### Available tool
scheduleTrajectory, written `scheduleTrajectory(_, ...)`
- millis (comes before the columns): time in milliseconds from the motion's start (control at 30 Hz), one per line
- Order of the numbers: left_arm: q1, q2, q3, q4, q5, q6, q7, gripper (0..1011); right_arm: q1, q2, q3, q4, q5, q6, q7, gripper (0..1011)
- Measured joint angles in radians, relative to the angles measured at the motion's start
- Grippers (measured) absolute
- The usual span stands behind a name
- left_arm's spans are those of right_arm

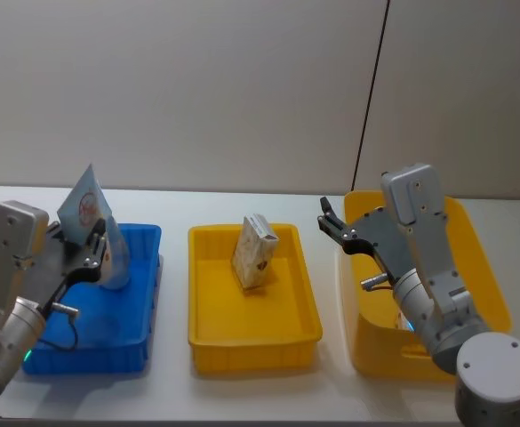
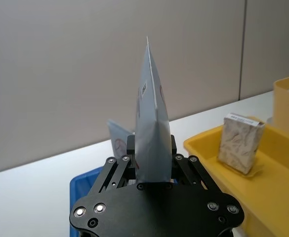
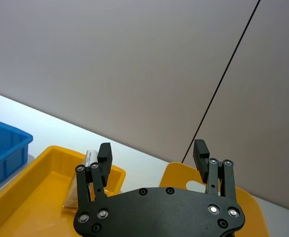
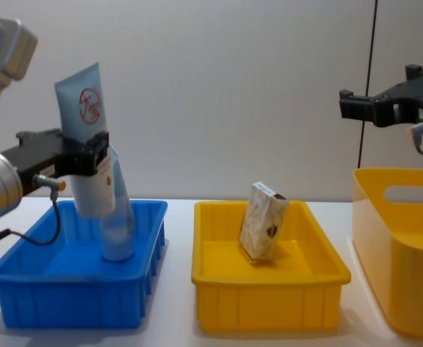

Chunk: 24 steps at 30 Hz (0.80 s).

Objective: Bimanual collaborative sorting of washing and personal care products

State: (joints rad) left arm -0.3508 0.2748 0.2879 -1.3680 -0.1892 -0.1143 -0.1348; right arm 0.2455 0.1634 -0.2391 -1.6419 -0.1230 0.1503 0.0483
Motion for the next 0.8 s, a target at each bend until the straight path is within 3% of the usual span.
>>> scheduleTrajectory(400, -0.01, 0.03, 0.012, -0.046, -0.042, -0.044, -0.139, 286, 0.0, 0.0, 0.0, 0.0, 0.0, 0.0, 0.0, 1004)
scheduleTrajectory(800, -0.04, 0.022, 0.046, -0.057, -0.065, -0.084, -0.246, 286, 0.0, 0.0, 0.0, 0.0, 0.0, 0.0, 0.0, 1004)
